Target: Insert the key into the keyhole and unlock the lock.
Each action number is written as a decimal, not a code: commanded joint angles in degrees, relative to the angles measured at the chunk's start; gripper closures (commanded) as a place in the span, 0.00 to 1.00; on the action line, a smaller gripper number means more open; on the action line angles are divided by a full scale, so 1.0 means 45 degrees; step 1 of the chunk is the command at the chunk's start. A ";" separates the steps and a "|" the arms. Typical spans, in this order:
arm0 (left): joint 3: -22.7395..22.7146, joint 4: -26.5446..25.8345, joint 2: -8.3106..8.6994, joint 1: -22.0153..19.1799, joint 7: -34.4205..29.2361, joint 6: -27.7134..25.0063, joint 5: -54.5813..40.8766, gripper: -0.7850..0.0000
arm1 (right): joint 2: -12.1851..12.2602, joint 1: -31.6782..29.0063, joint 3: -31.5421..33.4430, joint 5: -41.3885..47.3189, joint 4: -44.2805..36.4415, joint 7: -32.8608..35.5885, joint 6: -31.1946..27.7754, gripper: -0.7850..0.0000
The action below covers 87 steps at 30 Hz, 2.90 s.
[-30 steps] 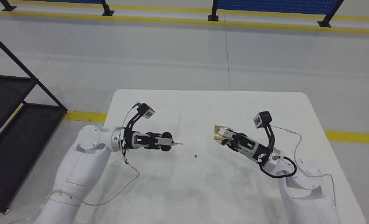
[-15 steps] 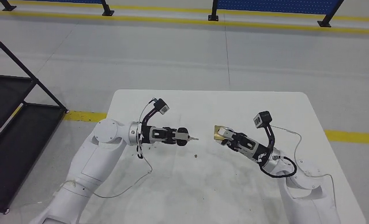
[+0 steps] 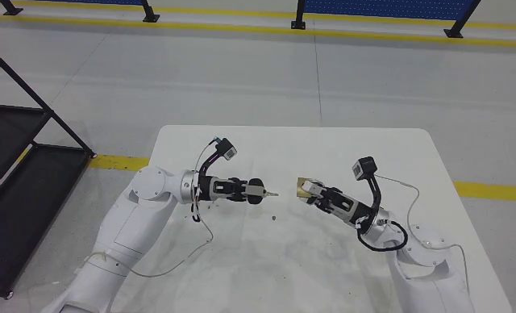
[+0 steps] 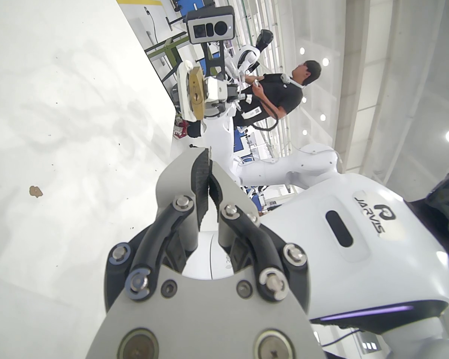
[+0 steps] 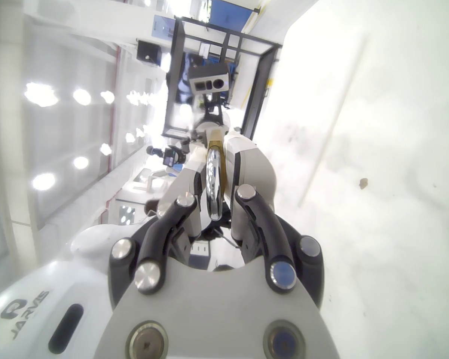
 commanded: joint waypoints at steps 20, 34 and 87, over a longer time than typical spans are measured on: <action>-0.0252 -0.0644 0.0219 0.1061 0.0208 -0.0225 0.0619 1.00 | 0.0158 -0.1302 -0.1267 -0.0076 -0.0638 -0.1078 -0.1360 1.00; -0.0114 -0.0717 0.0244 0.1054 0.0633 -0.0427 0.0697 1.00 | 0.0280 -0.1350 -0.1532 -0.0613 -0.0694 -0.2082 -0.1484 1.00; -0.0035 -0.0284 0.0383 0.0735 0.0804 -0.0843 0.0526 1.00 | 0.0295 -0.1322 -0.1581 -0.0595 -0.0667 -0.2140 -0.1448 1.00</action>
